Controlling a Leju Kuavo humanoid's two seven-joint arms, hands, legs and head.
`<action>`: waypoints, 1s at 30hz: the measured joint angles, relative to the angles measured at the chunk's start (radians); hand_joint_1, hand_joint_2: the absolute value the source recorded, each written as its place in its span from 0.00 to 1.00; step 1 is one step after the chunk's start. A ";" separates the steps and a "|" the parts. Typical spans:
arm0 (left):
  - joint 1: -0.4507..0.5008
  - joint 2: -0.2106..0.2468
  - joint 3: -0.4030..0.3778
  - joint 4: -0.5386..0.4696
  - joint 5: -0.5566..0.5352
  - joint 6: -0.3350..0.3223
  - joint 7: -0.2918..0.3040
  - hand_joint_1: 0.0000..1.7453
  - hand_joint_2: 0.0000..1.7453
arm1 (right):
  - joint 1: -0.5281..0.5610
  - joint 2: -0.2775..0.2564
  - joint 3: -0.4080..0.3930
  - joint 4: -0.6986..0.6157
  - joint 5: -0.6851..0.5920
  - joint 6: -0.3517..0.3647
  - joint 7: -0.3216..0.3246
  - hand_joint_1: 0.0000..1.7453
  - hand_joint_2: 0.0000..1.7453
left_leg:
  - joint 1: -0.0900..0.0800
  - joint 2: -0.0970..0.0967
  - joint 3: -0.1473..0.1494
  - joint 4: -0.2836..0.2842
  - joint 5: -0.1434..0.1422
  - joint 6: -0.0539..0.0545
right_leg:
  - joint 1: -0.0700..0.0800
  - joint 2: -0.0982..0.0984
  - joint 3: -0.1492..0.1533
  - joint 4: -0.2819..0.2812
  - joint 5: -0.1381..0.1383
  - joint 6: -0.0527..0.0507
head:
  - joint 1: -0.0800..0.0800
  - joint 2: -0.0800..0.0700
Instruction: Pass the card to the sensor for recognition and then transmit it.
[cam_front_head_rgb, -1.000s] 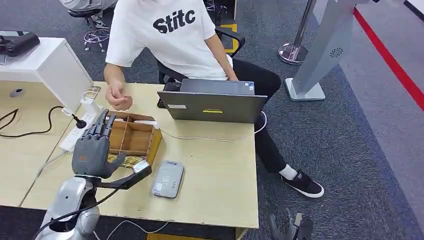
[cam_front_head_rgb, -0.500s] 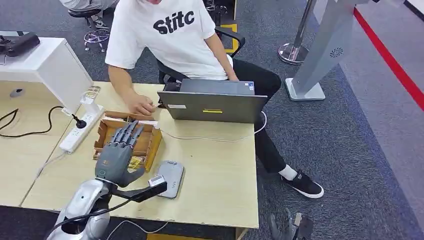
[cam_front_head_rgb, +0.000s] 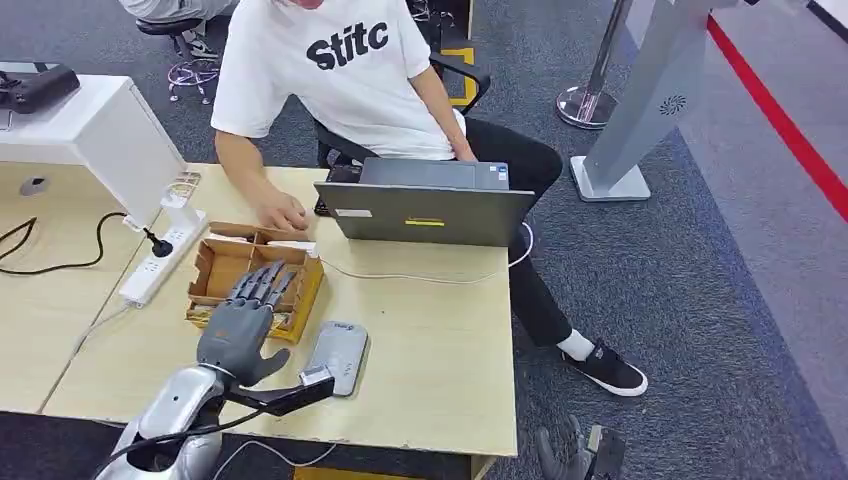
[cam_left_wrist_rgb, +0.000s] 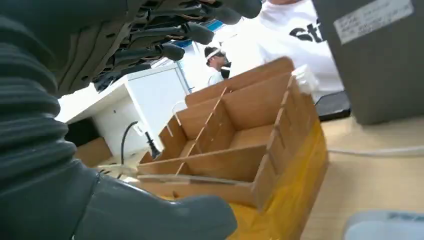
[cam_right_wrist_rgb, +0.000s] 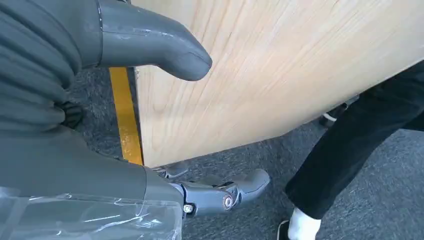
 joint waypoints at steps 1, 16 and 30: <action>0.002 0.004 0.000 0.005 -0.008 0.000 0.004 0.00 1.00 | 0.000 0.000 0.000 0.000 0.002 0.000 0.000 0.00 1.00 | 0.000 0.000 0.000 0.000 0.000 0.000 | 0.000 0.000 0.000 0.000 0.000 0.000 | 0.000 0.000; 0.013 0.035 0.024 0.063 -0.112 0.041 0.029 0.00 1.00 | 0.000 0.000 0.018 0.000 0.006 0.002 0.000 0.00 1.00 | 0.000 0.000 0.000 0.000 0.000 0.000 | 0.000 0.000 0.000 0.000 0.000 0.000 | 0.000 0.000; 0.018 0.038 0.044 0.088 -0.163 0.155 0.011 0.00 1.00 | -0.001 0.000 0.023 0.006 0.005 0.002 0.000 0.00 1.00 | 0.000 0.000 0.000 0.000 0.000 0.000 | 0.000 0.000 0.000 0.000 0.000 0.000 | 0.000 0.000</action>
